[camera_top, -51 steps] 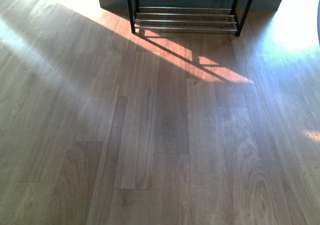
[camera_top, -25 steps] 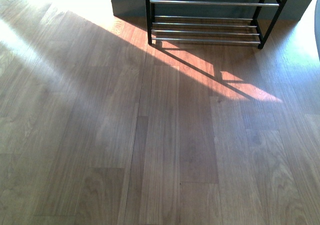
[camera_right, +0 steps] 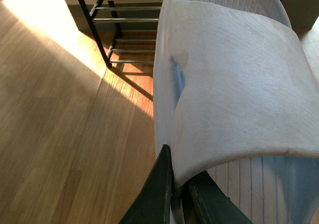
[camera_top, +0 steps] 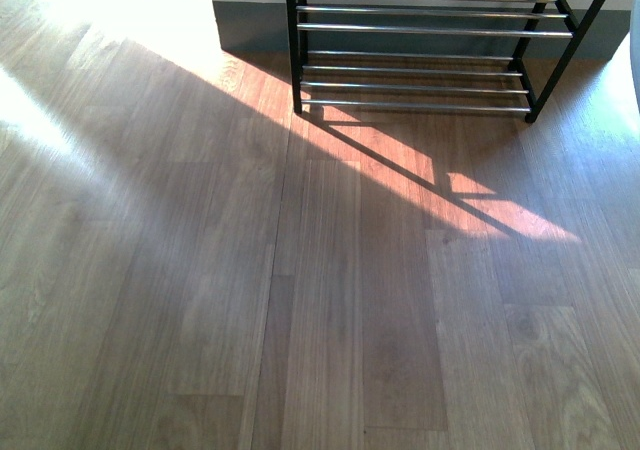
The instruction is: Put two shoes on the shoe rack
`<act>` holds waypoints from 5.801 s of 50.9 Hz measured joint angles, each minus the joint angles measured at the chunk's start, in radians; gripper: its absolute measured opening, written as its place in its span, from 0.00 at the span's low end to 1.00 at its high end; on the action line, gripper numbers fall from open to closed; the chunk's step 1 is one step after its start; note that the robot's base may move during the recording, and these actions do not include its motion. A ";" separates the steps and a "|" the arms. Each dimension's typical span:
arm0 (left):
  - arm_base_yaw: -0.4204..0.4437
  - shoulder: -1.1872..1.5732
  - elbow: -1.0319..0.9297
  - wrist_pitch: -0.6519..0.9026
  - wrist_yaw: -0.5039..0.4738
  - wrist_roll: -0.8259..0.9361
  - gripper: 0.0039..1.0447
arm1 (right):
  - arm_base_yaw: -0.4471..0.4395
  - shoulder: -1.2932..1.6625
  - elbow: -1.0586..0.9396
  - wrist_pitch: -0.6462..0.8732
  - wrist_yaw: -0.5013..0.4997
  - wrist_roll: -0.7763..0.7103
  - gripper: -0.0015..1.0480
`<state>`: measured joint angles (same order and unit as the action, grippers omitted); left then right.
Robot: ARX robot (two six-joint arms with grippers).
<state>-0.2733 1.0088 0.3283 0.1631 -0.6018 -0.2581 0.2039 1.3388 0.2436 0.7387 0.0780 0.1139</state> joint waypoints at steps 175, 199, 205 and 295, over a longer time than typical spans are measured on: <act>-0.001 0.002 -0.001 0.000 0.000 0.000 0.01 | 0.254 0.787 0.827 -0.151 0.214 -0.008 0.02; -0.001 0.002 -0.001 0.000 0.000 0.000 0.01 | 0.171 1.204 1.260 -0.290 0.368 -0.108 0.02; -0.001 0.002 -0.001 0.000 0.000 0.000 0.01 | 0.167 1.244 1.317 -0.323 0.372 -0.107 0.02; -0.001 0.001 -0.001 0.000 0.000 0.000 0.01 | 0.080 0.047 0.006 0.203 -0.022 0.011 0.91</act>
<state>-0.2741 1.0100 0.3275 0.1631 -0.6018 -0.2577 0.2844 1.3853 0.2493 0.9421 0.0559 0.1246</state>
